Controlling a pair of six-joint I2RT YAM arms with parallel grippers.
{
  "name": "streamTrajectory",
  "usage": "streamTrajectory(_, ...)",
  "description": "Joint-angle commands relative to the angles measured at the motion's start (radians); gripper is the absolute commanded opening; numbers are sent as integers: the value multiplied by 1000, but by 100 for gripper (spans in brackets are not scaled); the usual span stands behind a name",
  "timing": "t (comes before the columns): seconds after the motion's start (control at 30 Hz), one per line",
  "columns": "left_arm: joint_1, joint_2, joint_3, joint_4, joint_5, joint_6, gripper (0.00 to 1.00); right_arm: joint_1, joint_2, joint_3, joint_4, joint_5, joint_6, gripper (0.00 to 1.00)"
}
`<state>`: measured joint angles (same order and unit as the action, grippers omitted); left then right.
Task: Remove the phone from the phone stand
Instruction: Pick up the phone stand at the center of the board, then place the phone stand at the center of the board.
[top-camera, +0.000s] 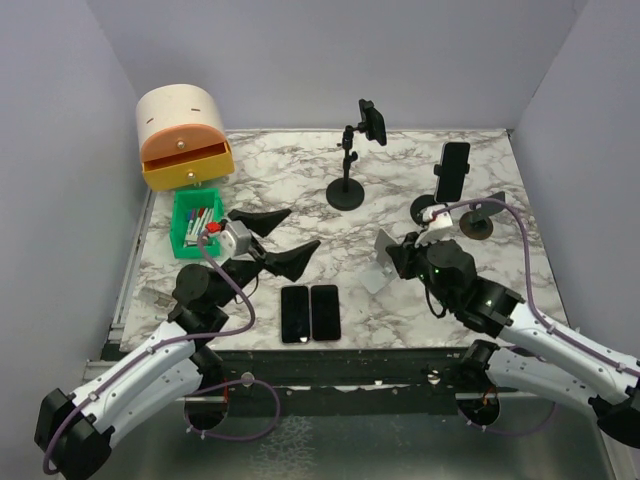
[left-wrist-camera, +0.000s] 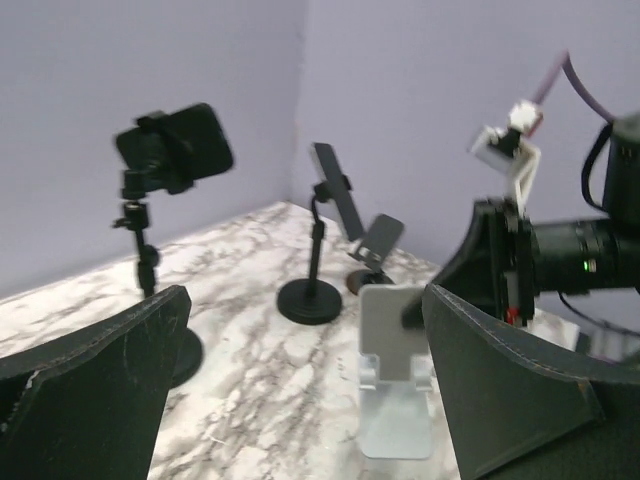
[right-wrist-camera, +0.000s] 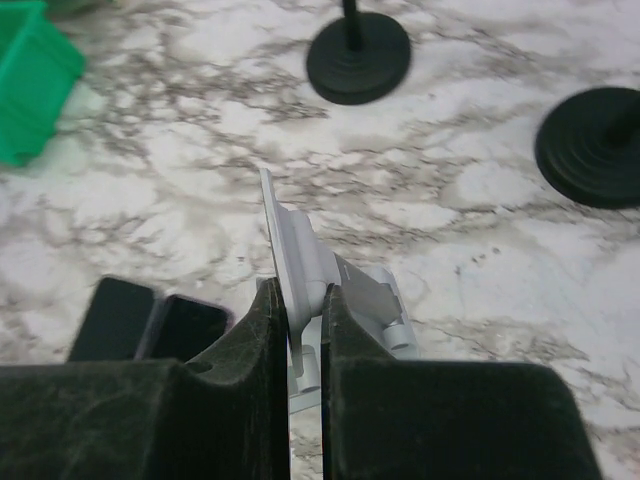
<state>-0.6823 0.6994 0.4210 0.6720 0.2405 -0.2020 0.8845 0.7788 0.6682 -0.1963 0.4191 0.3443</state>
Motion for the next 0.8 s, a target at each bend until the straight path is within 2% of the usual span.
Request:
streamTrajectory(0.0,-2,-70,-30,-38,-274,46,99,-87,48,-44,20,199,135,1)
streamTrajectory(0.13,-2,-88,-29,-43,-296,38,99,-326,53,-107,34,47,235,1)
streamTrajectory(0.27,-2,-89,-26,-47,-301,10,99,-503,39,-151,52,24,293,0)
streamTrajectory(0.53,-2,-107,-10,-60,-277,-35,99,-666,23,-202,120,137,333,0)
streamTrajectory(0.77,-2,-153,-7,-66,-266,-74,99,-758,69,-259,336,183,239,0)
